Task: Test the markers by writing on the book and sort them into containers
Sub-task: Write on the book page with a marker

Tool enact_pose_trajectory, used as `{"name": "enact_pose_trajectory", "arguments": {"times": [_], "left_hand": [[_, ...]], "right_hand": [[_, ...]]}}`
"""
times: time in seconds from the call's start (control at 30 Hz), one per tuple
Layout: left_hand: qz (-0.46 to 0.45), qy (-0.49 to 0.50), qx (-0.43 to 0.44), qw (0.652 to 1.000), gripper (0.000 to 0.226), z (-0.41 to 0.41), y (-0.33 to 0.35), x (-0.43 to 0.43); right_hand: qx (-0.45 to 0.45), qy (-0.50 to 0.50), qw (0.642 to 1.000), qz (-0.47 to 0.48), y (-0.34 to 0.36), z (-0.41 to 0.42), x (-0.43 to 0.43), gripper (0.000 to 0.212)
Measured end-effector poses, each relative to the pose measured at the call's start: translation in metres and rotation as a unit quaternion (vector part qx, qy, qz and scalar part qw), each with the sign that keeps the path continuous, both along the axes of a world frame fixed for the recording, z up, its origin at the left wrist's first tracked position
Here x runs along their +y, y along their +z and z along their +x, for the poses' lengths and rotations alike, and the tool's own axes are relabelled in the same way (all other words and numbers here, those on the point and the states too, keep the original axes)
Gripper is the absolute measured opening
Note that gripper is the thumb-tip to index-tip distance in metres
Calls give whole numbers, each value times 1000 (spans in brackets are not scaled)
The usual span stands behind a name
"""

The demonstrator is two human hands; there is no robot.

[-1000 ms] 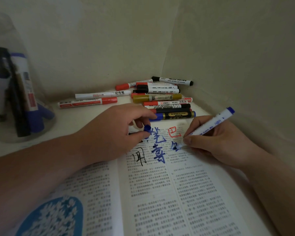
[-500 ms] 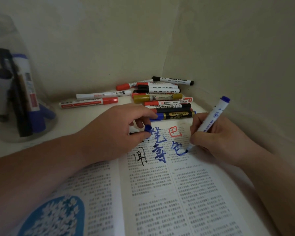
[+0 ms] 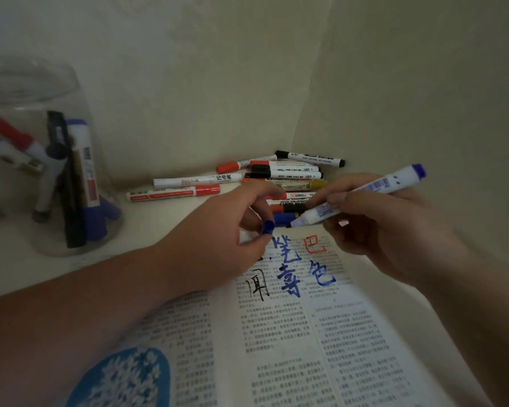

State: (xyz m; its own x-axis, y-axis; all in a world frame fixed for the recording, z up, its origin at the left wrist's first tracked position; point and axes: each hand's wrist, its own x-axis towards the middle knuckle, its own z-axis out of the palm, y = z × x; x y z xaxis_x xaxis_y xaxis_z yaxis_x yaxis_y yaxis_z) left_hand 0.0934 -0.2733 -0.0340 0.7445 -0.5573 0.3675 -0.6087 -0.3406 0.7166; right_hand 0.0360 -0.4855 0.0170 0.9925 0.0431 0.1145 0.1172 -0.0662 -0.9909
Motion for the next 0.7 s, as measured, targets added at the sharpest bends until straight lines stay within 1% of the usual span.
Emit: {"name": "enact_pose_trajectory", "arguments": {"times": [0.07, 0.1, 0.17, 0.3, 0.4, 0.53, 0.6, 0.67, 0.7], "left_hand": [[-11, -6, -14, 1000, 53, 2, -2, 1], [-13, -8, -17, 1000, 53, 3, -3, 2], [-15, -11, -17, 1000, 54, 4, -3, 2], [-14, -11, -17, 1000, 55, 4, -2, 2], [-11, -8, -14, 1000, 56, 4, -3, 1], [-20, -24, -30, 999, 58, 2, -2, 1], [-21, -32, -36, 999, 60, 2, -3, 2], [-48, -33, -30, 998, 55, 3, -4, 2], [-85, -35, -4, 996, 49, 3, -4, 1]], "right_hand": [[-13, 39, 997, -65, 12, 10, 5, 12], [-25, 45, 996, -75, 15, 16, 6, 10], [-48, 36, 996, -62, 14, 23, 7, 5], [-80, 27, 995, -44, -7, 23, 5, 16], [-76, 19, 995, -55, -15, 21, 0, 19], [-64, 33, 995, -75, -19, 19, -1, 14], [-54, 49, 995, -70, -22, 18, -1, 12], [-54, 57, 996, -45, -22, 16, -1, 16], [-57, 55, 997, -21, -21, 15, -1, 20]]}}
